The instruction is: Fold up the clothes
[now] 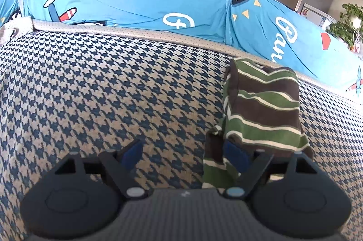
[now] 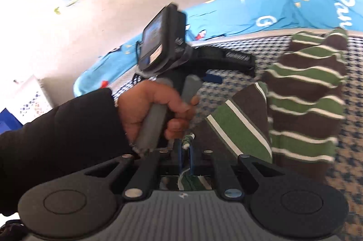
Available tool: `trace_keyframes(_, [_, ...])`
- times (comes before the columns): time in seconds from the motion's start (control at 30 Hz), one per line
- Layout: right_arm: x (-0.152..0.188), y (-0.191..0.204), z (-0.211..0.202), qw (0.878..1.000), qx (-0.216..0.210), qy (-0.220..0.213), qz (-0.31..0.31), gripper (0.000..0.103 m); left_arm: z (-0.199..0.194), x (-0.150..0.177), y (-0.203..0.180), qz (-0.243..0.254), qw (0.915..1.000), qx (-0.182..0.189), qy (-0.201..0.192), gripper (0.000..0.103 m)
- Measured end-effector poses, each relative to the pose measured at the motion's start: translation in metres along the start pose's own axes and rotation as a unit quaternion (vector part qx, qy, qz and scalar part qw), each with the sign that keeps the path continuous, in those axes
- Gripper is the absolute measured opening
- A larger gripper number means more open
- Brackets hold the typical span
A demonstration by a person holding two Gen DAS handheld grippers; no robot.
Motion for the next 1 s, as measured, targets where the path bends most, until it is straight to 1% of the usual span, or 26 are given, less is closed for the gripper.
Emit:
trace_keyframes(0.07, [0.007,0.014,0.012,1.0,-0.014,0.015,-0.012,0.009,-0.012,-0.002,0.006,-0.013,0.9999,0.001,-0.008,0.084])
trace_keyframes(0.17, [0.022,0.026,0.031,0.999,-0.016,0.041,-0.029,0.009,-0.027,-0.001,0.013,-0.032,0.9994,0.006,-0.015,0.086])
trace_keyframes(0.27, [0.031,0.031,0.046,0.998,-0.012,0.058,-0.033,0.009,-0.034,0.0,0.015,-0.039,0.999,0.015,-0.017,0.086])
trace_keyframes(0.43, [0.036,0.028,0.06,0.996,-0.001,0.074,-0.048,0.01,-0.034,0.003,0.008,-0.032,0.9991,0.026,-0.015,0.09])
trace_keyframes(0.57, [0.043,0.023,0.067,0.994,-0.003,0.102,-0.05,0.017,-0.026,0.008,-0.005,-0.015,0.9992,0.037,-0.003,0.091])
trace_keyframes(0.63, [0.048,0.027,0.064,0.991,-0.01,0.113,-0.068,0.018,-0.023,0.011,-0.012,0.0,0.9992,0.039,0.002,0.091])
trace_keyframes(0.7, [0.05,0.028,0.057,0.991,-0.005,0.109,-0.083,0.018,-0.019,0.015,-0.019,0.013,0.9988,0.046,0.01,0.091])
trace_keyframes(0.77, [0.051,0.025,0.046,0.992,0.012,0.1,-0.077,0.018,-0.019,0.02,-0.025,0.022,0.9984,0.051,0.014,0.091])
trace_keyframes(0.9, [0.047,0.007,0.023,0.996,0.055,0.07,-0.025,0.018,-0.019,0.032,-0.034,0.036,0.9974,0.058,0.022,0.094])
trace_keyframes(1.0, [0.045,-0.009,0.004,0.994,0.102,0.05,0.006,0.02,-0.022,0.038,-0.039,0.039,0.997,0.063,0.024,0.094])
Point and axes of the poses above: each gripper's, at about its wrist camera, not at the fingertips, and z roughly the way its jaws point, y to its left, x to its underside, the point moved 5 cm from there along z, roughly the way its jaws point, and after that the axes turned 14 degrees about x, right-handed, at the moved point
